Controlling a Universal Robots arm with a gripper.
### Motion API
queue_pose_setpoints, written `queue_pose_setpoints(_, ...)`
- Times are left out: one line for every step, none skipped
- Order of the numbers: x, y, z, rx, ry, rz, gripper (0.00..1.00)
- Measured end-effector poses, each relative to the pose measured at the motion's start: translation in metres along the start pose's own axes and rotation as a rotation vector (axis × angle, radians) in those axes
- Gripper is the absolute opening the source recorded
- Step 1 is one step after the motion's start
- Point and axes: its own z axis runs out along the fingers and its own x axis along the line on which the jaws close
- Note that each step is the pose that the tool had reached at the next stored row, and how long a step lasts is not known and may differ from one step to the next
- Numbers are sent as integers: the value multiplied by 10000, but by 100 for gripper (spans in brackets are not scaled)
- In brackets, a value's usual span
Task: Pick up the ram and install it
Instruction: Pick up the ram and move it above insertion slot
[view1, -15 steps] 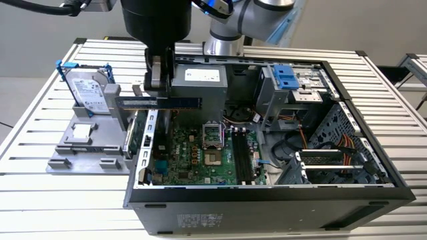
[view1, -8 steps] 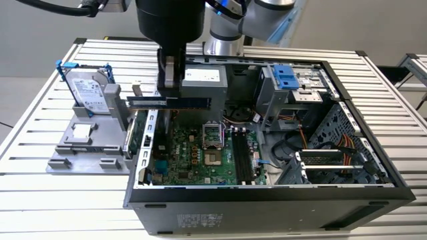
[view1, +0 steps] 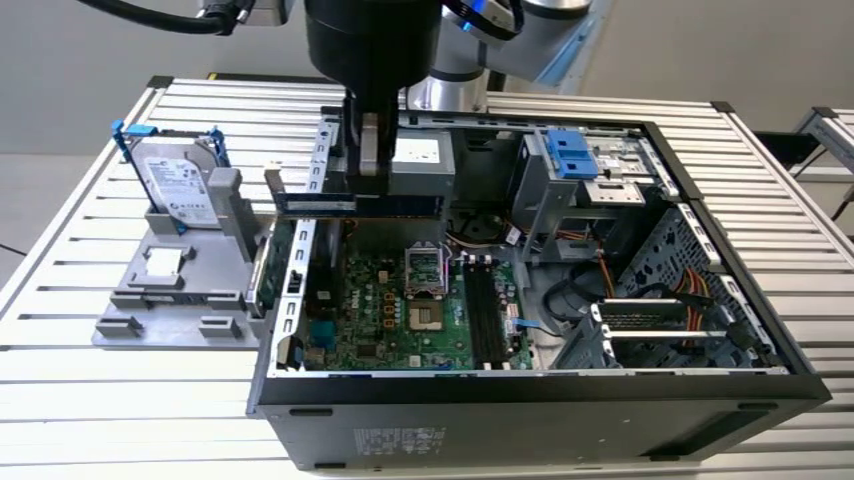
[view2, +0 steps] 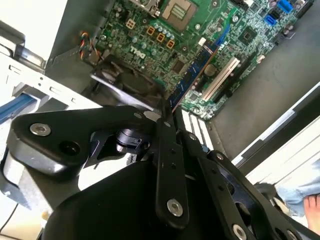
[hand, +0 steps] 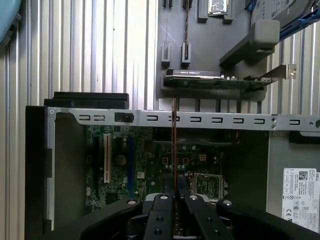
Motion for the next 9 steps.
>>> queue_pose_setpoints(0,-23,-1,0,0,-1,0)
queue_pose_setpoints(0,-45,-2,-1,-1,-1,0)
queue_pose_setpoints(1,-69,-3,-1,0,-2,0)
queue_pose_setpoints(1,-92,-4,-1,0,-1,0)
queue_pose_setpoints(1,-115,-5,-1,0,0,0)
queue_pose_setpoints(1,-138,-7,-2,0,0,0)
queue_pose_setpoints(1,-160,-8,-2,1,0,0)
queue_pose_setpoints(1,-183,-8,-2,0,-1,0)
queue_pose_setpoints(2,-207,-9,-2,0,0,0)
